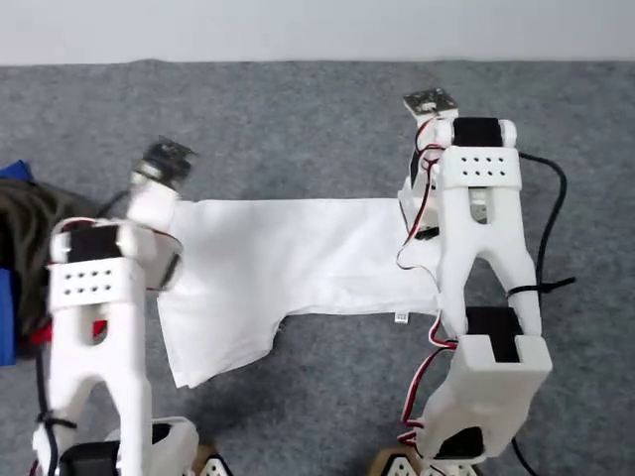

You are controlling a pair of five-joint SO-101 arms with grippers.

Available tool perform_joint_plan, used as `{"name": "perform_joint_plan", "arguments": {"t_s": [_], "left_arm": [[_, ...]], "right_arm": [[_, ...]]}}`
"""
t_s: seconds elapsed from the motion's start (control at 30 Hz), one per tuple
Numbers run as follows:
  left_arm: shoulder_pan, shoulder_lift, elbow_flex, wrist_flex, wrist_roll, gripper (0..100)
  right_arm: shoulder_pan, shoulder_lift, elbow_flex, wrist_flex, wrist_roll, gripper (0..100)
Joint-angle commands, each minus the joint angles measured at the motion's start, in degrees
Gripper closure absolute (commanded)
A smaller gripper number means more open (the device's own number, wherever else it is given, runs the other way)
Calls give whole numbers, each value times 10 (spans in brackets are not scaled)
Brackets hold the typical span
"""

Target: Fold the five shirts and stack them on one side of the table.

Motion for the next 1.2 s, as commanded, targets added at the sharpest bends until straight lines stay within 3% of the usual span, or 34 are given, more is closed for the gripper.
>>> {"name": "perform_joint_plan", "arguments": {"t_s": [0.0,0.17,0.33,0.6,0.8,1.17], "left_arm": [[53,11,22,36,-87,990],[84,15,65,64,-219,873],[84,18,102,65,-285,810],[123,19,142,61,-290,754],[135,20,183,-17,-271,754],[132,66,204,-79,-271,757]], "right_arm": [[-13,-9,-6,19,19,982],[1,-9,-6,35,25,982],[31,-9,-6,50,25,981],[73,-18,-6,49,25,981],[73,-56,-6,45,25,981],[73,-87,-6,47,26,981]]}}
